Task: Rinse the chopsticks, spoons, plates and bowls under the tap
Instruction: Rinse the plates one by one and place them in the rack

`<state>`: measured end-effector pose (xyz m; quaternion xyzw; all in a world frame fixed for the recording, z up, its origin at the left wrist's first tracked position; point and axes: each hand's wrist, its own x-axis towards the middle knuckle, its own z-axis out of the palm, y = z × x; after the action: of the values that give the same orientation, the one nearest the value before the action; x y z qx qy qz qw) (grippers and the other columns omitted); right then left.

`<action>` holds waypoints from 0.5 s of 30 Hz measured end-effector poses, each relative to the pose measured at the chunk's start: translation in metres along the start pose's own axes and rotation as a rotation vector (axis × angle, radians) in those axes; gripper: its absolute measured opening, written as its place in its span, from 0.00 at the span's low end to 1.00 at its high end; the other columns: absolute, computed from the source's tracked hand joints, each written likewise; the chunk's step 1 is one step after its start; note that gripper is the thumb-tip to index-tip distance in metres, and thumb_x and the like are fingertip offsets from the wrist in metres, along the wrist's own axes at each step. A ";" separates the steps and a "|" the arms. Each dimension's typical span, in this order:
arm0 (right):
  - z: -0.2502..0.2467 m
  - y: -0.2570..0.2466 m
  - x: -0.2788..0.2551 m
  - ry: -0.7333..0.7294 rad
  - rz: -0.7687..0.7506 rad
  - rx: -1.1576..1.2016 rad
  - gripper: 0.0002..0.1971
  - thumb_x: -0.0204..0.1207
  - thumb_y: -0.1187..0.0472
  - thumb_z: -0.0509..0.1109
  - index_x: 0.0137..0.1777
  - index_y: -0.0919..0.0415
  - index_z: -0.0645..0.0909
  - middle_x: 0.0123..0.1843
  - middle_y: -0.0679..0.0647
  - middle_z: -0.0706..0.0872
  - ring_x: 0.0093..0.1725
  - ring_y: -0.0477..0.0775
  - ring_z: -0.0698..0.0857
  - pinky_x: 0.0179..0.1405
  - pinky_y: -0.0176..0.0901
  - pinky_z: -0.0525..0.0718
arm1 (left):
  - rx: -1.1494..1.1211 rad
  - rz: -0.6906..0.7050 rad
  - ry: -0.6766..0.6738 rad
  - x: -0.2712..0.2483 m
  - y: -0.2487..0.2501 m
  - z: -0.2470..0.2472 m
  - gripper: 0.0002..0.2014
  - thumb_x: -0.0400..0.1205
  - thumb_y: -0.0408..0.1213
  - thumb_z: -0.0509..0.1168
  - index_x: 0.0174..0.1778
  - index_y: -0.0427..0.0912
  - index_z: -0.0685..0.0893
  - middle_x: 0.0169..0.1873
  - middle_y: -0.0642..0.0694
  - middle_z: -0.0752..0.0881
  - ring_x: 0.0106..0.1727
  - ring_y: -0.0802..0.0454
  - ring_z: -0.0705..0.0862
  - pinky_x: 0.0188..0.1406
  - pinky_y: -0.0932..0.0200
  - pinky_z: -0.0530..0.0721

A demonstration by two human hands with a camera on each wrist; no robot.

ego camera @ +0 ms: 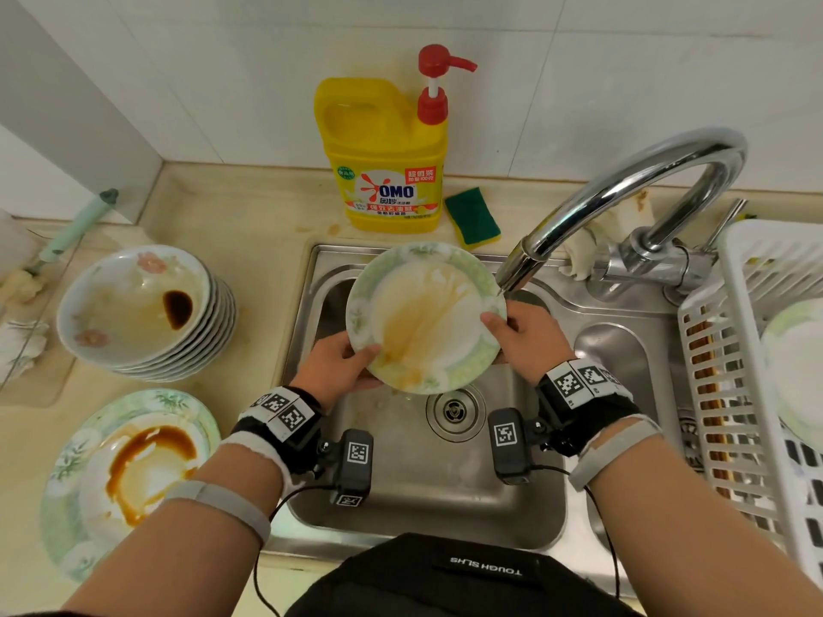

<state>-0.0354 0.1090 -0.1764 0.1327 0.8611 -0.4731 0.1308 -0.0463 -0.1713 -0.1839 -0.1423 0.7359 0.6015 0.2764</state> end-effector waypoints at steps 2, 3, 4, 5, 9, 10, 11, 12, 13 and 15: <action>0.001 -0.001 -0.001 -0.028 0.018 0.095 0.05 0.85 0.54 0.68 0.54 0.48 0.85 0.51 0.52 0.92 0.53 0.57 0.92 0.48 0.61 0.93 | -0.011 0.027 0.013 -0.001 0.001 0.000 0.13 0.87 0.32 0.67 0.67 0.35 0.83 0.58 0.36 0.91 0.56 0.40 0.92 0.57 0.36 0.91; 0.002 -0.002 -0.002 -0.046 0.032 0.151 0.06 0.85 0.58 0.68 0.57 0.46 0.84 0.55 0.53 0.91 0.55 0.57 0.91 0.47 0.61 0.94 | 0.012 0.050 0.019 -0.001 0.003 -0.001 0.13 0.88 0.31 0.66 0.68 0.34 0.82 0.58 0.37 0.91 0.56 0.40 0.92 0.55 0.36 0.91; 0.002 -0.002 -0.003 -0.070 0.052 0.212 0.10 0.84 0.61 0.68 0.61 0.46 0.82 0.58 0.54 0.90 0.57 0.58 0.90 0.46 0.62 0.94 | 0.045 0.075 0.022 -0.001 0.005 -0.002 0.12 0.88 0.31 0.66 0.67 0.35 0.82 0.58 0.37 0.91 0.56 0.41 0.92 0.54 0.37 0.91; 0.003 -0.002 -0.003 -0.077 0.067 0.269 0.14 0.83 0.63 0.68 0.65 0.45 0.81 0.60 0.54 0.90 0.59 0.59 0.90 0.46 0.62 0.94 | 0.083 0.101 0.022 -0.001 0.008 -0.003 0.11 0.88 0.31 0.65 0.66 0.36 0.83 0.58 0.38 0.91 0.56 0.41 0.92 0.53 0.37 0.92; 0.002 -0.006 -0.003 -0.036 0.093 0.225 0.06 0.85 0.53 0.70 0.58 0.49 0.85 0.54 0.54 0.92 0.53 0.57 0.92 0.44 0.58 0.94 | 0.234 0.185 0.045 -0.002 0.021 -0.006 0.08 0.88 0.31 0.65 0.51 0.50 0.85 0.52 0.44 0.91 0.53 0.45 0.92 0.50 0.38 0.93; 0.001 -0.008 -0.003 -0.026 0.124 0.205 0.11 0.85 0.47 0.69 0.55 0.53 0.86 0.51 0.55 0.92 0.50 0.56 0.93 0.43 0.57 0.94 | 0.260 0.202 0.057 -0.002 0.023 -0.006 0.09 0.88 0.31 0.65 0.49 0.51 0.84 0.50 0.46 0.91 0.52 0.46 0.92 0.50 0.39 0.93; 0.001 -0.011 -0.003 -0.018 0.164 0.197 0.19 0.84 0.41 0.68 0.52 0.58 0.87 0.49 0.56 0.92 0.47 0.56 0.93 0.42 0.55 0.94 | 0.280 0.213 0.061 -0.002 0.026 -0.006 0.10 0.88 0.31 0.65 0.47 0.52 0.84 0.48 0.46 0.91 0.50 0.46 0.92 0.49 0.40 0.93; 0.000 -0.012 -0.002 -0.014 0.201 0.182 0.25 0.83 0.37 0.67 0.50 0.62 0.87 0.47 0.58 0.92 0.45 0.56 0.94 0.40 0.54 0.94 | 0.296 0.220 0.059 -0.003 0.028 -0.005 0.11 0.88 0.31 0.64 0.46 0.52 0.84 0.46 0.47 0.91 0.49 0.47 0.92 0.49 0.41 0.93; 0.000 -0.012 -0.001 -0.004 0.226 0.164 0.30 0.83 0.35 0.66 0.47 0.66 0.87 0.45 0.59 0.92 0.42 0.56 0.94 0.40 0.53 0.94 | 0.307 0.225 0.056 -0.004 0.029 -0.005 0.11 0.88 0.31 0.64 0.45 0.52 0.84 0.45 0.47 0.91 0.48 0.47 0.92 0.48 0.41 0.93; 0.001 -0.010 -0.001 0.006 0.226 0.109 0.32 0.84 0.35 0.64 0.47 0.68 0.87 0.43 0.60 0.92 0.40 0.58 0.94 0.40 0.54 0.94 | 0.319 0.233 0.054 -0.004 0.031 -0.004 0.11 0.88 0.31 0.64 0.45 0.53 0.84 0.46 0.45 0.91 0.49 0.46 0.92 0.48 0.40 0.93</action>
<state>-0.0381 0.1032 -0.1684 0.2371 0.8142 -0.5009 0.1732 -0.0604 -0.1681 -0.1565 -0.0268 0.8406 0.5010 0.2041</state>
